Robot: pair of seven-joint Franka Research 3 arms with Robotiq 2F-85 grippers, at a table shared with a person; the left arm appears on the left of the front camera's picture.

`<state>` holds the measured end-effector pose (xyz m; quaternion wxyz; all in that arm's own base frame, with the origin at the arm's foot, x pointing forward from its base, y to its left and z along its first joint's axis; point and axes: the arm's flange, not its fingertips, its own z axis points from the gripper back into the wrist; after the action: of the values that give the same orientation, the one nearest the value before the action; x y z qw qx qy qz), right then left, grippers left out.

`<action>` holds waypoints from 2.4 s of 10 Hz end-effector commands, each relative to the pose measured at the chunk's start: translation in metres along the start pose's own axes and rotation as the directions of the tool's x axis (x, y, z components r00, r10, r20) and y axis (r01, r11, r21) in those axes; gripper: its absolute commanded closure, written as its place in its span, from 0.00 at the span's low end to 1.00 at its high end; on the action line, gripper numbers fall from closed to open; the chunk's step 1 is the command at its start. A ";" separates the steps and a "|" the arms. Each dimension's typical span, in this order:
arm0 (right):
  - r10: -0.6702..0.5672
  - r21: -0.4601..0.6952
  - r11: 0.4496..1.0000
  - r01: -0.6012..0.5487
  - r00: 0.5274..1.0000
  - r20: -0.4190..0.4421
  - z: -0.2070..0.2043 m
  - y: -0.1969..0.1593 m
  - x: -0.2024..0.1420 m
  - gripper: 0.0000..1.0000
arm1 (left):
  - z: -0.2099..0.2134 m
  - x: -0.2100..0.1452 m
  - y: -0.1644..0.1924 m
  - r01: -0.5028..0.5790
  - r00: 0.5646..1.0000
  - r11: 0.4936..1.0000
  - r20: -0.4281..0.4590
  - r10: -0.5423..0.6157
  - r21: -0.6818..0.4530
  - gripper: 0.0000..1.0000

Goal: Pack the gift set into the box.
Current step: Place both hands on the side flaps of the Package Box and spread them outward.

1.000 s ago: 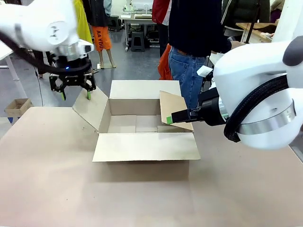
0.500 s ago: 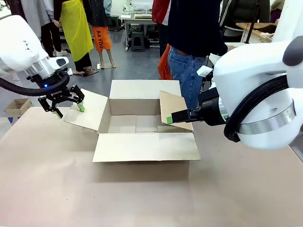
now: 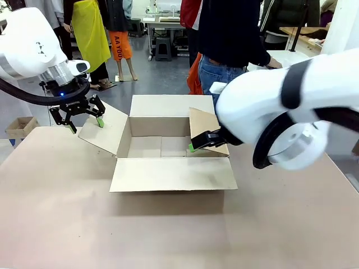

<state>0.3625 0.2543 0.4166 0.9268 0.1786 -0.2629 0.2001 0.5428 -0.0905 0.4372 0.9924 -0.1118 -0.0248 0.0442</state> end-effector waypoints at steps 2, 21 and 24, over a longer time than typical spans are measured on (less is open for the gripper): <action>-0.011 -0.150 0.988 -0.025 0.972 -0.234 0.060 0.041 0.101 0.00 | 0.000 0.000 0.001 -0.012 1.000 1.000 -0.001 0.012 0.014 0.00; -0.288 -0.755 0.655 0.004 0.926 -0.244 -0.148 0.047 0.170 0.00 | 0.000 0.000 0.001 -0.012 1.000 1.000 -0.001 0.012 0.014 0.00; -0.319 -0.820 0.572 -0.007 0.920 -0.230 -0.152 0.036 0.168 0.00 | 0.000 0.000 0.001 -0.012 1.000 1.000 -0.001 0.012 0.014 0.00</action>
<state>0.5413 0.3932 0.3895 0.9587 -0.2532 -0.1275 0.0222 0.5439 -0.0896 0.4345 0.9925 -0.1116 -0.0225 0.0453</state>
